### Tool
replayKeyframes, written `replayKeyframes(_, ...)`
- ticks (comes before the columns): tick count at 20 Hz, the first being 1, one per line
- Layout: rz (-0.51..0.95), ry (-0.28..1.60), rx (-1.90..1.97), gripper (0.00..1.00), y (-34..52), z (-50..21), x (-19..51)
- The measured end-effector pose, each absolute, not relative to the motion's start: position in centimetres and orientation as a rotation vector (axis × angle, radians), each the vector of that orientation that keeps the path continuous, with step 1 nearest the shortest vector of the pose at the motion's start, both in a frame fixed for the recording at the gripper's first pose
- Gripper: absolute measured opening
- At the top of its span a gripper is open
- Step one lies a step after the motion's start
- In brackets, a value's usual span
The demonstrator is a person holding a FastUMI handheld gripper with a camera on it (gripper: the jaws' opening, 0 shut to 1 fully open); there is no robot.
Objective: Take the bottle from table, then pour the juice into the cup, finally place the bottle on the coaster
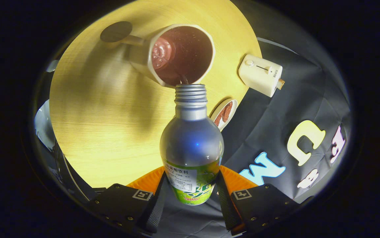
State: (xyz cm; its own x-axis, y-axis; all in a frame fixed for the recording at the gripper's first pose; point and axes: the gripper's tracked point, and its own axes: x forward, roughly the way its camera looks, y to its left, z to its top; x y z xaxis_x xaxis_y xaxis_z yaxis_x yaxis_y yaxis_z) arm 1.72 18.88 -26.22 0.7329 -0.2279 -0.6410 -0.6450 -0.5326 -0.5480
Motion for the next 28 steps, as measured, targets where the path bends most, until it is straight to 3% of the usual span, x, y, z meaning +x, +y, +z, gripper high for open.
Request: replayKeyframes(28,0.635,0.645,-2.104,0.73,19.8,-25.6,1.8)
